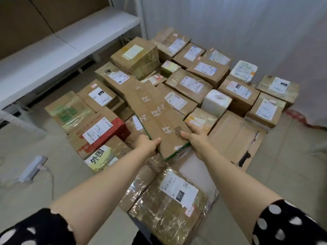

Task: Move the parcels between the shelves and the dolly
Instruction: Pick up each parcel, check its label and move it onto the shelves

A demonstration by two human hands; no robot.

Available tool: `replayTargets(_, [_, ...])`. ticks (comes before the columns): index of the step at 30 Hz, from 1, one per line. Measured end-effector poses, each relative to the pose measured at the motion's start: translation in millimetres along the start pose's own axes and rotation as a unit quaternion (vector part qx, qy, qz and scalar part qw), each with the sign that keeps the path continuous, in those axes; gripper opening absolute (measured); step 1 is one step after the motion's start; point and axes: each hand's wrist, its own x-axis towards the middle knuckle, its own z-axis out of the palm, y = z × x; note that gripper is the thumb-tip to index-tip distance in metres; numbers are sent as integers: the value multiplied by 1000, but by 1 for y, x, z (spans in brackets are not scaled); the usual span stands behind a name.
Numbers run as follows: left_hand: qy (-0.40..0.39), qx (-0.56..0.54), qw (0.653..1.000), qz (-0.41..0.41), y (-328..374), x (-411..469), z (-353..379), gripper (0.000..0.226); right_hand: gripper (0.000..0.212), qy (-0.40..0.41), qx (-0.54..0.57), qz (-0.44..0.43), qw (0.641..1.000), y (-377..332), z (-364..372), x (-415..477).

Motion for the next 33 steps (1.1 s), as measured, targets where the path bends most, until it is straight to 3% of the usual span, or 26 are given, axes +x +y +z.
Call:
replayTargets(10, [13,13,997,-73,-21,51,-17,34,50,-27,-44,74,996,26,30,54])
replayTargets(20, [-44,47,992,-104,-23,63,-2,32,46,-34,-88,117,989,32,16,80])
replayTargets(26, [-36,103,990,-87,-33,76,5,23,48,-11,-127,86,988,52,32,90])
replayTargets(30, [-15,183,981,-57,-30,84,3,37,52,-3,-153,17,988,56,53,98])
replayTargets(33, [-10,184,982,-52,-27,88,3,55,50,14,-169,0,985,55,63,105])
